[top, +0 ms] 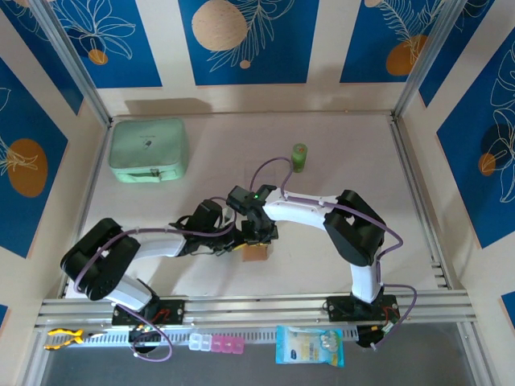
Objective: Take the credit cards out of the card holder
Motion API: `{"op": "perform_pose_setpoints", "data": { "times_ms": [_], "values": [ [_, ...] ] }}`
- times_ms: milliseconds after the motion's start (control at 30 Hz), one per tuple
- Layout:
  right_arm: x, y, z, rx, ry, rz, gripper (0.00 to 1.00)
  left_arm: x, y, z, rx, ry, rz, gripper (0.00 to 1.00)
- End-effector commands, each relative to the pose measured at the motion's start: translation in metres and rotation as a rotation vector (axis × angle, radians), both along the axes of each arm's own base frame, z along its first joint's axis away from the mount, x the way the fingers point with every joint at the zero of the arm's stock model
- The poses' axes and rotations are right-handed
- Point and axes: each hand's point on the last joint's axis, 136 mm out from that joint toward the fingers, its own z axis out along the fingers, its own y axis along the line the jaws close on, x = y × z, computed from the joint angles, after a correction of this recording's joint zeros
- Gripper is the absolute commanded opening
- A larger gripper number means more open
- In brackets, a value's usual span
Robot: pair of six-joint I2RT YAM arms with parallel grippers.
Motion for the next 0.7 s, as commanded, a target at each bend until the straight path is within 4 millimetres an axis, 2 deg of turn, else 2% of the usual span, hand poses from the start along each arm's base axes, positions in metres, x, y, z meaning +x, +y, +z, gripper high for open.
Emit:
{"op": "perform_pose_setpoints", "data": {
  "times_ms": [0,400,667],
  "values": [
    [-0.014,-0.003,-0.018,-0.038,0.053,0.023,0.22,-0.007,-0.003,-0.005,0.012,0.029,-0.026,0.00],
    [-0.012,-0.006,-0.012,-0.036,0.026,0.020,0.16,-0.011,0.010,-0.020,0.105,0.056,-0.019,0.00],
    [-0.004,-0.012,0.006,-0.030,-0.030,0.010,0.22,-0.011,0.014,-0.022,0.130,0.059,-0.013,0.00]
  ]
}}
